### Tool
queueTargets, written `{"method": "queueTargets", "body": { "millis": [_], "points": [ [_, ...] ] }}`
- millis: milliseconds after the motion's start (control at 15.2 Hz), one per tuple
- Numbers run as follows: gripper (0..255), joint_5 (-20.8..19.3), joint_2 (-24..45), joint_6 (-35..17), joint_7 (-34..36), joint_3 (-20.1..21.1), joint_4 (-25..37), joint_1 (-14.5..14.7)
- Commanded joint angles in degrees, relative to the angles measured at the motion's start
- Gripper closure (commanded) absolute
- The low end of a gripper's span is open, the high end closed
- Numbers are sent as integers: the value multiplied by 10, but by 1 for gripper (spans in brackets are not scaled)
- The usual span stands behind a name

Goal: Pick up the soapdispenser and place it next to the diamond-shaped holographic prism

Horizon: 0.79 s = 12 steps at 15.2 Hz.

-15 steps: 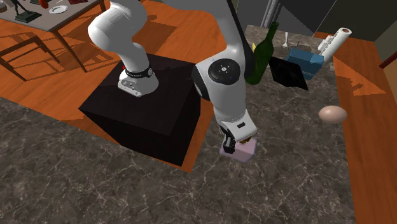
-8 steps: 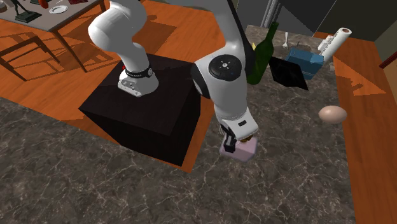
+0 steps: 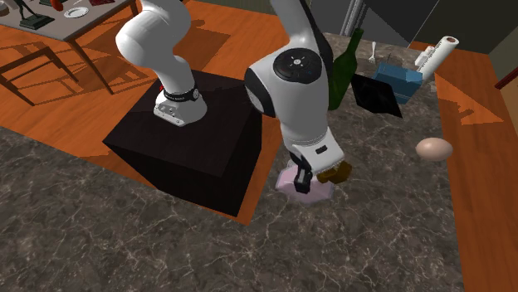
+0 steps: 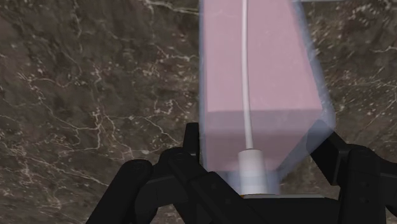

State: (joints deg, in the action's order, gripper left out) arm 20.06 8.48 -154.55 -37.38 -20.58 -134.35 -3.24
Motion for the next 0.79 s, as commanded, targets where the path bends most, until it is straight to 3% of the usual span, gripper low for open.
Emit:
{"method": "queueTargets", "body": {
  "millis": [0, 726],
  "points": [
    [255, -19, -14, 14, 15, -6, 2, 4],
    [255, -94, -80, 90, 76, -19, 22, 9]
  ]
}}
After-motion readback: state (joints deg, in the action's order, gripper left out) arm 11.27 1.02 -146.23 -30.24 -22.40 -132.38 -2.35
